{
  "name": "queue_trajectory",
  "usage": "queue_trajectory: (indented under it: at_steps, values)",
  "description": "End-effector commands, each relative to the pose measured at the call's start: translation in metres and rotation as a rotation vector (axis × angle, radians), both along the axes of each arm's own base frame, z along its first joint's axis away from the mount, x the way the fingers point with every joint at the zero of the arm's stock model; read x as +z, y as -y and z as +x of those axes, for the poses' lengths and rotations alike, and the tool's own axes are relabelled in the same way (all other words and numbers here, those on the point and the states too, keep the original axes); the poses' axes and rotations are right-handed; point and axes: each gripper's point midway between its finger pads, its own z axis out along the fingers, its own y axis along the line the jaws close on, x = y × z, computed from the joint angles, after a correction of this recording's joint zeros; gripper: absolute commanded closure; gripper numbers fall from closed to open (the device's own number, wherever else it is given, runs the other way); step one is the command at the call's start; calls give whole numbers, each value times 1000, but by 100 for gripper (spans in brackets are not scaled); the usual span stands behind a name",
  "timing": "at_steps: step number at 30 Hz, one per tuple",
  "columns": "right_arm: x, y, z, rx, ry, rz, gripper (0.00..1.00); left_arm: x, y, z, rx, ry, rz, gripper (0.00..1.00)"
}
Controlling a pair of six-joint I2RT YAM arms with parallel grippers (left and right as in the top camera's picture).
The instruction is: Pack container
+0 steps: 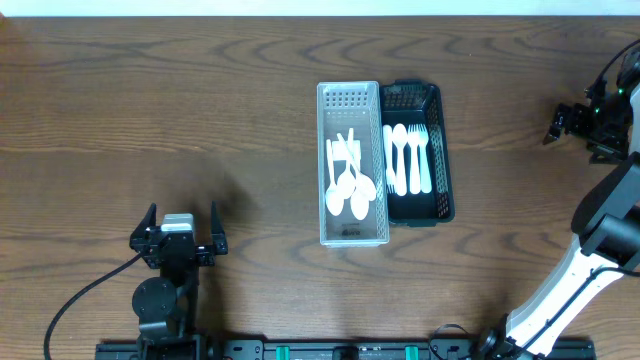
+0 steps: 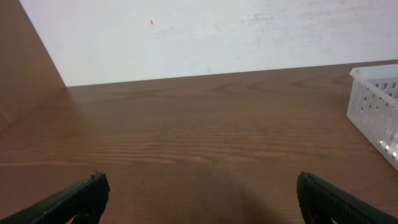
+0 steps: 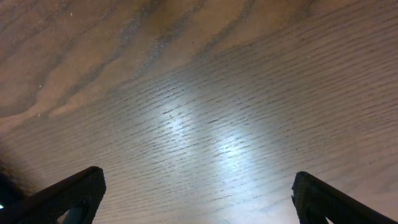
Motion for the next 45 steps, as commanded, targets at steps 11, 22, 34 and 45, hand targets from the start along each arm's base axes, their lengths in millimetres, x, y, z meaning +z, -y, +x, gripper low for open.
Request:
queue_trajectory:
  at_steps: [11, 22, 34, 45]
  values:
    - [3, 1, 0, -16, 6, 0, 1, -15, -2, 0, 11, -33, -10, 2]
    - [3, 1, 0, -16, 6, 0, 1, -15, -2, 0, 11, -33, -10, 2]
    - [3, 1, 0, -16, 6, 0, 1, -15, -2, 0, 11, -33, -10, 2]
    - [15, 11, 32, -17, 159, -49, 1, -15, -2, 0, 11, -33, -10, 2]
